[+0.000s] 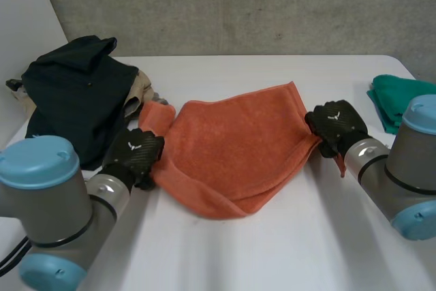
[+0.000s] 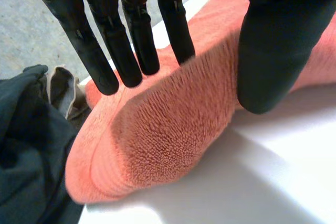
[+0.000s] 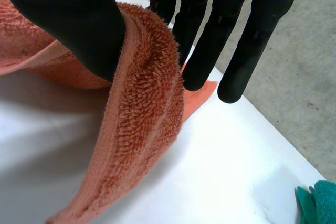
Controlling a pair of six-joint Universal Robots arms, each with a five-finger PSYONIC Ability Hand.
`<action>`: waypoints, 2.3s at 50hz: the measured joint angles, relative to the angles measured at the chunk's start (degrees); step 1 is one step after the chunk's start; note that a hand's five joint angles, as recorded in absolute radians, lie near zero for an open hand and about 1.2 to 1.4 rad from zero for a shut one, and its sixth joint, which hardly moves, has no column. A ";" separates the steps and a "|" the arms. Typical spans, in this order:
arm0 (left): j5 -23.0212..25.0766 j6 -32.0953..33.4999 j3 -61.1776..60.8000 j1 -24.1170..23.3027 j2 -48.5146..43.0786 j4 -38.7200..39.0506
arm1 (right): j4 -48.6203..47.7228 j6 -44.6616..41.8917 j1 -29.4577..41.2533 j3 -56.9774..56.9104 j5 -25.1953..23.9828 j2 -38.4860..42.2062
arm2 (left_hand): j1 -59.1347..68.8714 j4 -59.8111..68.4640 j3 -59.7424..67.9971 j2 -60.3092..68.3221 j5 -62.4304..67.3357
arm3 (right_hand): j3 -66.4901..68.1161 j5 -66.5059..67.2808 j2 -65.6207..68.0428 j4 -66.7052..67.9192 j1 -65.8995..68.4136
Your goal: Fold the laundry.
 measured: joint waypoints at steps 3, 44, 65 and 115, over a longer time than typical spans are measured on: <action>-0.37 0.33 0.43 -0.13 3.76 -4.60 | -0.14 -1.29 -0.43 0.80 0.00 -0.15 | -11.08 -9.97 -10.92 -10.36 -10.04 | 0.00 0.00 0.00 -0.01 0.00; 0.52 12.13 36.17 5.38 -22.38 -22.27 | -0.02 -2.85 -2.14 2.51 0.26 -0.78 | 24.39 25.34 23.87 24.85 22.91 | 0.00 0.00 0.00 0.00 0.00; 0.91 -3.45 31.21 6.47 12.11 -28.10 | 27.18 -19.33 -10.49 -14.20 1.25 -19.48 | 24.39 27.70 26.21 27.11 23.17 | 0.06 0.00 0.00 0.00 0.00; 6.47 -9.02 45.21 11.06 -14.25 25.53 | -9.55 -13.69 -6.94 -30.11 8.13 -0.61 | 24.67 27.94 26.51 27.31 25.10 | 0.26 1.68 0.00 0.14 0.00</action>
